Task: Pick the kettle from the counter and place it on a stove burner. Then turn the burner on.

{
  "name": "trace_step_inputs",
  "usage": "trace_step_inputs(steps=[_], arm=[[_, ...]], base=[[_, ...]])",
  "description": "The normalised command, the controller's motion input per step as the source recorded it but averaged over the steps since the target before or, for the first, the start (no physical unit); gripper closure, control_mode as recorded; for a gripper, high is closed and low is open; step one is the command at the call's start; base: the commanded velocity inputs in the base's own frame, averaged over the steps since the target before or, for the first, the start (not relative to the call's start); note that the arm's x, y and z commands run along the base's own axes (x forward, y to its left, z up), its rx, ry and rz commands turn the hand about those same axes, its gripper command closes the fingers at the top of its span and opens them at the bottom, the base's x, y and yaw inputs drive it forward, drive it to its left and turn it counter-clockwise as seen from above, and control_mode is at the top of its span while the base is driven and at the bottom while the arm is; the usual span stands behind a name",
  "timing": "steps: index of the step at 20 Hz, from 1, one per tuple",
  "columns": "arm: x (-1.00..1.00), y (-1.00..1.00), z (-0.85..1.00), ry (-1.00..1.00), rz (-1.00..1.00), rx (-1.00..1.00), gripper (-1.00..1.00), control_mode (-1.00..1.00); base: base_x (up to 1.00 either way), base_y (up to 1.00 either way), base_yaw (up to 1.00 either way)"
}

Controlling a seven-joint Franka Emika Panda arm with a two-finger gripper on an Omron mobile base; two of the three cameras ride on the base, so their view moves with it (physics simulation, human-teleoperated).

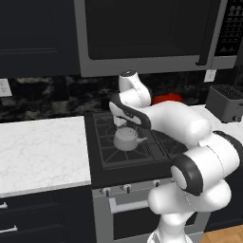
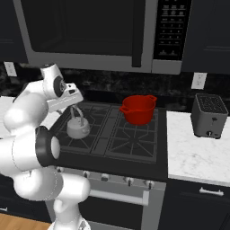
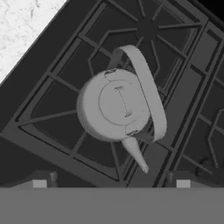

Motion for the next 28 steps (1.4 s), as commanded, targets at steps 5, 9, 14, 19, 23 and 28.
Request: trace_step_inputs(steps=[5, 9, 14, 19, 23, 28], arm=[[-0.99, 0.04, 0.17, 0.00, -0.18, 0.02, -1.00, -1.00], [-0.78, 0.00, 0.10, 0.03, -0.15, 0.00, -1.00, -1.00], [-0.64, 0.10, 0.00, -0.01, 0.00, 0.00, -1.00, -1.00], [-0.18, 0.20, 0.00, -0.03, 0.00, 0.00, -1.00, -1.00], [-0.01, 0.19, 0.00, -0.05, -0.03, 0.00, -1.00, -1.00], [-0.01, 0.30, 0.00, -0.08, -0.04, 0.00, -1.00, -1.00]], base=[[0.00, 0.00, 0.00], [0.00, 0.00, 0.00], [0.00, 0.00, 0.00], [0.00, 0.00, 0.00], [0.00, 0.00, 0.00], [0.00, 0.00, 0.00]])
